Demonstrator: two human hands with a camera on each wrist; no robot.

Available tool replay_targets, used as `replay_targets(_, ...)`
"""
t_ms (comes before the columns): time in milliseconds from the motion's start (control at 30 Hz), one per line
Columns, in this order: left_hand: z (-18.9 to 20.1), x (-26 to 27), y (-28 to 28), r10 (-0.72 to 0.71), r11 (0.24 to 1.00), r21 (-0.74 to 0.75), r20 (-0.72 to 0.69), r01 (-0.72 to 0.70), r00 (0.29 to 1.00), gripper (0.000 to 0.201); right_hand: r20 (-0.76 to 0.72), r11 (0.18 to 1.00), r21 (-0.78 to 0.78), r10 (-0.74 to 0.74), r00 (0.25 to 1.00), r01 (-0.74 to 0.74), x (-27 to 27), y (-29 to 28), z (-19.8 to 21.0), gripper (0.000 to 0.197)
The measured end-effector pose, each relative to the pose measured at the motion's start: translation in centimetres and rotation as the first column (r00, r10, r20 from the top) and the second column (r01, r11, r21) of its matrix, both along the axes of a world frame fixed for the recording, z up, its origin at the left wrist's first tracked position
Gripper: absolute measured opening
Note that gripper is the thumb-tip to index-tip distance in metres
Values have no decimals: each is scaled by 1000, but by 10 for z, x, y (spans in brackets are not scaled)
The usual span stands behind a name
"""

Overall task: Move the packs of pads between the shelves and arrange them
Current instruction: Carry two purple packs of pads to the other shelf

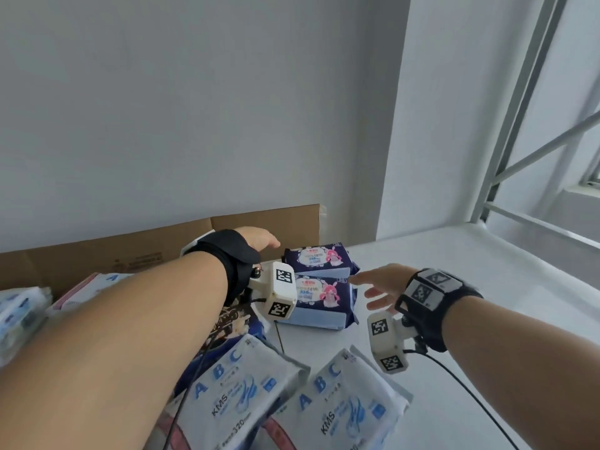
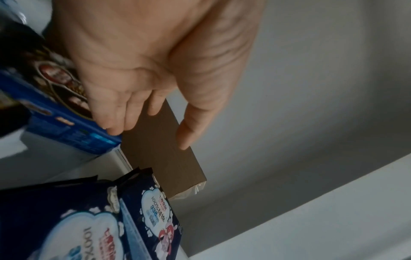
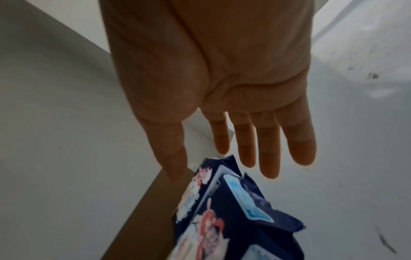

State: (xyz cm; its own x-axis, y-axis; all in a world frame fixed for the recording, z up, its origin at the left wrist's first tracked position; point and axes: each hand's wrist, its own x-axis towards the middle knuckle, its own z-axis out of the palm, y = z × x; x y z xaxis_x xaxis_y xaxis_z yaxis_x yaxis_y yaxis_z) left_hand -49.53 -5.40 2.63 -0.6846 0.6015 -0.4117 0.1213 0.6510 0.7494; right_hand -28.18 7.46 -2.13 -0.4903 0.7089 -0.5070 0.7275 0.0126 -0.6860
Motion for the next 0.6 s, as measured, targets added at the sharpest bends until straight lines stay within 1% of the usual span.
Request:
replay_targets(33,-4,-3,11,-45,998,-45,-26,44,999,52,33,999,-17,31,999,-31,-7,5,-6,68)
replay_targets(67,-6,-4,20,-62,996,-63,-53,58,997,50,69,997,-30,68,995,-66,-13,10,-12,74)
replay_targets(133,-13,0,38,-154,983,-117,-83,143,985,45,138,989,-40,146,980,-142,-25,18,-20,83)
replay_targets(200,-20,0,53,-229,964,-166,-128,206,965,42,160,979,-69,202,966,-193,-35,25,-27,80)
replay_targets(300,-33,-4,71,-209,968,-168,-131,186,969,49,144,965,-113,250,958,-235,-46,31,-37,67)
replay_targets(367,-42,-8,81,-218,964,-174,-80,201,973,45,127,961,-140,258,958,-240,-52,35,-43,64)
replay_targets(400,-47,-10,86,-207,967,-161,-45,197,977,44,128,959,-148,260,957,-241,-55,38,-46,67)
replay_targets(467,-56,-11,92,-144,983,-108,50,149,988,45,145,957,-170,262,954,-237,-58,43,-52,70)
replay_targets(533,-65,-13,98,-120,988,-85,128,131,985,50,135,950,-217,259,956,-226,-60,48,-54,57)
replay_targets(600,-73,-15,104,-103,991,-69,160,115,982,46,127,942,-258,255,958,-217,-61,52,-56,50)
